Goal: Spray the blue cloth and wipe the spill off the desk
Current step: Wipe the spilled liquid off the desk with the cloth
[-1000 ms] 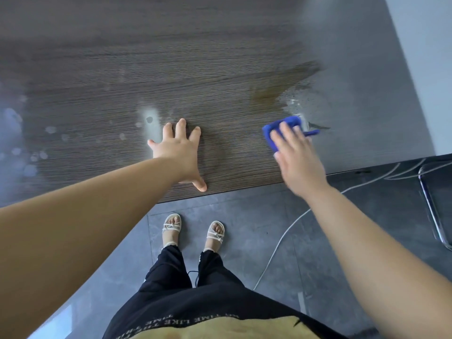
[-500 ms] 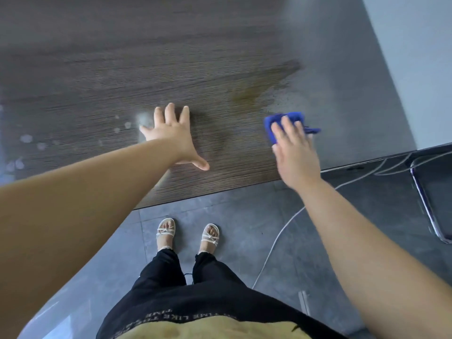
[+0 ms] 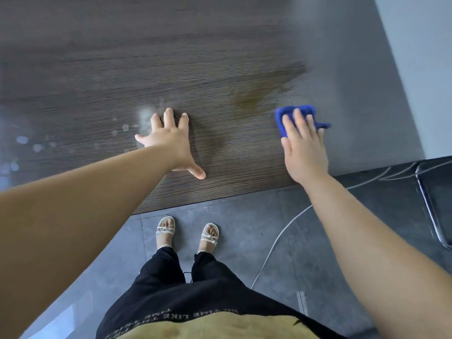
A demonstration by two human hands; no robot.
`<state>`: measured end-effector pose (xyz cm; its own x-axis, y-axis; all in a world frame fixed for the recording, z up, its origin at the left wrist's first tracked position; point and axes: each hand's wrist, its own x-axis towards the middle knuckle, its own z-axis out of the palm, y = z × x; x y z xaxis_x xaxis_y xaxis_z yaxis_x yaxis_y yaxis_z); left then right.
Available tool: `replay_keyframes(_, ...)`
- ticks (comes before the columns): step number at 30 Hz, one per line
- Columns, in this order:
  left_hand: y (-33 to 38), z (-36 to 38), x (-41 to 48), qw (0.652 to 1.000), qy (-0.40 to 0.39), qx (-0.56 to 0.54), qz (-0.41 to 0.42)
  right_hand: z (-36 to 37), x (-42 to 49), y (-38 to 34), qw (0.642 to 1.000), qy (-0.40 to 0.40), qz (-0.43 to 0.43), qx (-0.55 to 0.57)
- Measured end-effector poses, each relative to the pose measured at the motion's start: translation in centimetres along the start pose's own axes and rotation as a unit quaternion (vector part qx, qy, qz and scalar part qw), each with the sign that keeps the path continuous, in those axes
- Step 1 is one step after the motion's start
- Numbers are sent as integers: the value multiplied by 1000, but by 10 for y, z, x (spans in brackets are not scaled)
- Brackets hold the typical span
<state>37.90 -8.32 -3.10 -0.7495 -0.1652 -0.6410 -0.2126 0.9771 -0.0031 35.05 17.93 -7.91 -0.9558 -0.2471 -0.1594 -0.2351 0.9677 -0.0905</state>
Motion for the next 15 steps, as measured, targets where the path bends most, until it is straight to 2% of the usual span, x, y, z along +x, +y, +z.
replay_keyframes(2,2,-1,0,1000,-2,4,-3,2,12,-18,991,19,130,17)
replay_keyframes(4,3,-1,0,1000,-3,4,-6,6,13,-52,988,21,150,31)
replay_keyframes(7,4,-3,0,1000,-5,4,-8,13,-7,-84,999,33,-18,18)
replay_keyframes(9,3,-2,0,1000,-1,2,-6,12,-23,-69,988,-2,-154,-4)
replay_keyframes(11,2,0,0,1000,3,1,-5,8,-22,-35,973,-11,-227,-32)
replay_keyframes(13,2,-1,0,1000,0,1,-5,3,-8,-11,984,7,-174,-30)
replay_keyframes(15,2,-2,-1,1000,-3,2,-6,1,13,-12,999,11,-40,5)
